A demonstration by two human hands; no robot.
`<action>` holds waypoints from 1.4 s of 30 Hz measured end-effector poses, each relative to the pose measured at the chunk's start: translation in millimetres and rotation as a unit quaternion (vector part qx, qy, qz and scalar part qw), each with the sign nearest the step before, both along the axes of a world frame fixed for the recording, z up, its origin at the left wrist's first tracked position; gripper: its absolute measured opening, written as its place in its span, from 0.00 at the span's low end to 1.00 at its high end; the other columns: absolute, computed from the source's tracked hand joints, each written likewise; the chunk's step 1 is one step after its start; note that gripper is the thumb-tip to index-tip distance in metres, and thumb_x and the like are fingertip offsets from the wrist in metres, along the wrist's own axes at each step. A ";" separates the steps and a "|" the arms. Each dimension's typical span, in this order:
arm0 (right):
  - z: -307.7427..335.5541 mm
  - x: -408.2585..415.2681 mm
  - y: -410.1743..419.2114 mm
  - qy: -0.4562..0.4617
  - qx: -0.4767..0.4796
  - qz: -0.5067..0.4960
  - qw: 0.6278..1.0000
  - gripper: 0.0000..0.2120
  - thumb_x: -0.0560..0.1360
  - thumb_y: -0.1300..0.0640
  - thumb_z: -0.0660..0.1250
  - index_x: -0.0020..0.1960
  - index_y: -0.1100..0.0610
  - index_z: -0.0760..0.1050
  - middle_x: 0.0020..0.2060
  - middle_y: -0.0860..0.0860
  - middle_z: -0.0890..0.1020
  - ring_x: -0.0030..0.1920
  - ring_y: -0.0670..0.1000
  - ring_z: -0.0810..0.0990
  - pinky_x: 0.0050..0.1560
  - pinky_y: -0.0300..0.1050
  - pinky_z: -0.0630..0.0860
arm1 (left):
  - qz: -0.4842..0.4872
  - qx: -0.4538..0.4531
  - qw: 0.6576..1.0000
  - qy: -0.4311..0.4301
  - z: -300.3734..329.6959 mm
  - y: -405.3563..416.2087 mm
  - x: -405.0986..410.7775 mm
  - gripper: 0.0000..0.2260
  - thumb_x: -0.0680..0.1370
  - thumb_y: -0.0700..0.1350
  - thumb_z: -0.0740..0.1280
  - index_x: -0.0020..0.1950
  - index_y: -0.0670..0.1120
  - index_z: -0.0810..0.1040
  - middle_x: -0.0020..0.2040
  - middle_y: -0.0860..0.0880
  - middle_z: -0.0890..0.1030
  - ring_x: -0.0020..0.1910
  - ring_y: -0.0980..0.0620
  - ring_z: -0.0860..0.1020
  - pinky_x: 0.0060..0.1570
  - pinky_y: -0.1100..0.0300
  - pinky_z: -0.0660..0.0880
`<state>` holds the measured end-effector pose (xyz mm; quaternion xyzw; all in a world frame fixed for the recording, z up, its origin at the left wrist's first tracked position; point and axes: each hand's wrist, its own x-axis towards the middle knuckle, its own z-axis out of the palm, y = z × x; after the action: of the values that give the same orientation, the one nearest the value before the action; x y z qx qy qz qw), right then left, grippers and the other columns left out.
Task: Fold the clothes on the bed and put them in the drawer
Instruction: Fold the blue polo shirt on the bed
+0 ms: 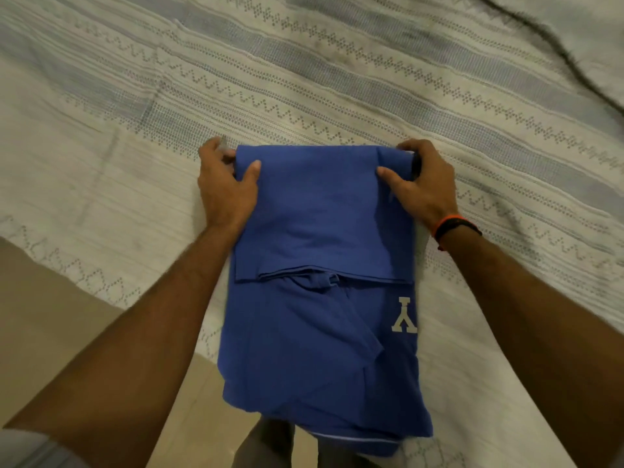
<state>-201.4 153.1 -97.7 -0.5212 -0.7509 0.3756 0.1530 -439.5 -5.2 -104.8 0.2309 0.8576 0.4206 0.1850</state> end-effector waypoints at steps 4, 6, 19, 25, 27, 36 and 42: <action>22.7 -0.5 9.4 -0.003 -0.090 -0.020 0.996 0.09 0.71 0.57 0.76 0.48 0.57 0.79 0.39 0.50 0.80 0.41 0.49 0.78 0.37 0.37 0.73 | -0.003 -0.050 0.983 -0.177 18.1 9.5 -17.4 0.14 0.70 0.45 0.78 0.53 0.44 0.83 0.51 0.46 0.84 0.51 0.48 0.82 0.57 0.53 0.79; 34.9 2.3 8.0 0.021 -0.118 -0.048 0.992 0.10 0.69 0.60 0.77 0.47 0.57 0.79 0.45 0.57 0.84 0.47 0.55 0.82 0.45 0.51 0.80 | -0.021 -0.044 0.982 -0.181 32.8 4.6 -18.5 0.05 0.71 0.43 0.77 0.44 0.46 0.83 0.50 0.43 0.85 0.48 0.49 0.82 0.56 0.48 0.80; 125.9 80.4 -122.6 0.033 0.007 0.008 0.999 0.13 0.69 0.68 0.72 0.49 0.54 0.84 0.43 0.48 0.84 0.45 0.46 0.83 0.45 0.33 0.79 | -0.170 -0.005 0.985 -0.003 124.9 -127.6 38.1 0.08 0.70 0.36 0.72 0.42 0.49 0.79 0.39 0.53 0.82 0.39 0.55 0.79 0.41 0.65 0.77; 117.7 133.8 -206.6 -0.030 0.061 0.073 0.995 0.17 0.66 0.73 0.68 0.47 0.56 0.86 0.46 0.51 0.85 0.49 0.51 0.82 0.54 0.40 0.74 | -0.252 -0.074 0.960 0.099 116.3 -218.3 91.0 0.11 0.68 0.33 0.67 0.40 0.49 0.78 0.39 0.52 0.82 0.39 0.50 0.79 0.42 0.54 0.78; 110.5 147.1 -228.3 -0.054 0.084 0.110 0.989 0.18 0.64 0.72 0.69 0.47 0.55 0.86 0.46 0.51 0.85 0.47 0.53 0.82 0.52 0.45 0.76 | -0.268 -0.088 0.950 0.132 107.9 -239.6 106.2 0.11 0.66 0.32 0.67 0.41 0.48 0.79 0.40 0.51 0.81 0.38 0.48 0.78 0.40 0.51 0.77; 66.8 179.2 -294.3 -0.194 0.148 0.187 0.952 0.14 0.70 0.67 0.73 0.53 0.55 0.85 0.52 0.54 0.84 0.51 0.58 0.82 0.57 0.57 0.77 | -0.320 -0.184 0.905 0.211 66.5 -298.9 150.3 0.09 0.70 0.31 0.67 0.47 0.41 0.80 0.47 0.43 0.81 0.45 0.40 0.78 0.43 0.50 0.76; 74.0 174.5 -300.2 -0.291 0.129 0.220 0.922 0.14 0.69 0.53 0.73 0.55 0.51 0.83 0.50 0.50 0.83 0.50 0.54 0.79 0.56 0.52 0.75 | -0.349 -0.323 0.858 0.196 77.6 -287.7 160.3 0.12 0.71 0.38 0.68 0.54 0.45 0.81 0.51 0.44 0.82 0.47 0.43 0.79 0.49 0.53 0.76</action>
<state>-27.0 -147.1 -23.7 -0.4048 -0.9001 0.1315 -0.0931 -279.3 -292.9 -27.1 0.5203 0.8269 -0.0261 0.2121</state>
